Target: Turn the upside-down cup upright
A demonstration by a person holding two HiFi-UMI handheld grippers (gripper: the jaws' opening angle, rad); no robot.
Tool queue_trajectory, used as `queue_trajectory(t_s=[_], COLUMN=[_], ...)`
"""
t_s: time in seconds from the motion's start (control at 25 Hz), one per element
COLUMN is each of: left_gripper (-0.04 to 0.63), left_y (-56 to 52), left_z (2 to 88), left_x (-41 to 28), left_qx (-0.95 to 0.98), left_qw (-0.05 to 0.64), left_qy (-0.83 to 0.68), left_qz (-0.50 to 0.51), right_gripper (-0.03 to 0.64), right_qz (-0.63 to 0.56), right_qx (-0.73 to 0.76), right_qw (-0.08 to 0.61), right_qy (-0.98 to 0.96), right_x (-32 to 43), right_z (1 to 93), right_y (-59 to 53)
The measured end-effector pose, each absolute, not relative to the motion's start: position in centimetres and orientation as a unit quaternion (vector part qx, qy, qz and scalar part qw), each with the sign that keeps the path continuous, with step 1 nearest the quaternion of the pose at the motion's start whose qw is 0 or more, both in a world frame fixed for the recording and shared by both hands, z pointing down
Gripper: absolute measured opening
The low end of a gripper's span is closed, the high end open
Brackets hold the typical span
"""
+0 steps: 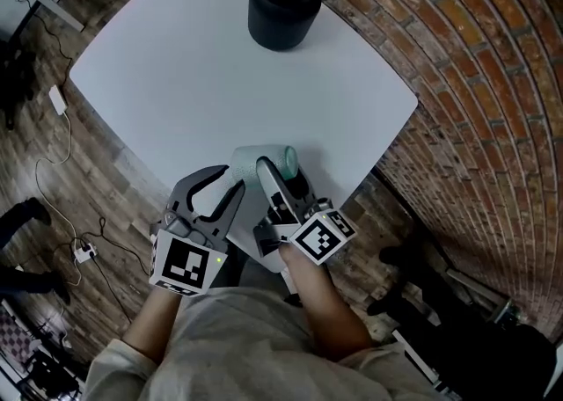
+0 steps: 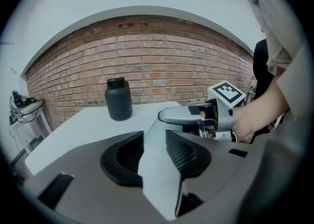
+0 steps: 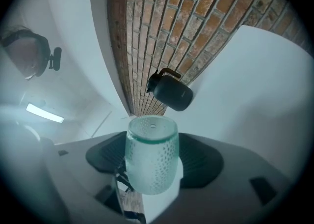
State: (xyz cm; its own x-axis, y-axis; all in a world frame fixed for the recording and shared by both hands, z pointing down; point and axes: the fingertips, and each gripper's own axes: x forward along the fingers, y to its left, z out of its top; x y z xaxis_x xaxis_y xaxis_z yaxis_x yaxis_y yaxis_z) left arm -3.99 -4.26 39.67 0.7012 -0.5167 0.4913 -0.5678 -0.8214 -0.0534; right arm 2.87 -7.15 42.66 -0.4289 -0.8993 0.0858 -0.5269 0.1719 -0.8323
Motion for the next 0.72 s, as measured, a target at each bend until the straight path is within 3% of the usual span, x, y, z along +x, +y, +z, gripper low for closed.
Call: queue_trajectory(t_s=[0.04,0.2,0.72], left_gripper=[0.162,0.317,0.403], left_y=[-4.0,-3.6,-4.0], left_z=[40.1,41.3,43.9], left_x=[-3.8,-2.9,-1.0], left_qx=[0.922,0.927,0.930], left_qw=[0.051,0.030,-0.027], left_qy=[-0.284,-0.253,-0.177], left_qz=[0.257,0.276,0.322], right_gripper=[0.328,0.328,0.328], right_qz=[-0.422,-0.425,-0.436], right_qx=[-0.486,-0.483,-0.472], right_qw=[0.222,0.225,0.230], right_qy=[0.732,0.731,0.731], right_x=[2.9,3.2,2.9], right_z=[42.6,42.6,42.3], right_y=[-7.1,-6.9,-6.3])
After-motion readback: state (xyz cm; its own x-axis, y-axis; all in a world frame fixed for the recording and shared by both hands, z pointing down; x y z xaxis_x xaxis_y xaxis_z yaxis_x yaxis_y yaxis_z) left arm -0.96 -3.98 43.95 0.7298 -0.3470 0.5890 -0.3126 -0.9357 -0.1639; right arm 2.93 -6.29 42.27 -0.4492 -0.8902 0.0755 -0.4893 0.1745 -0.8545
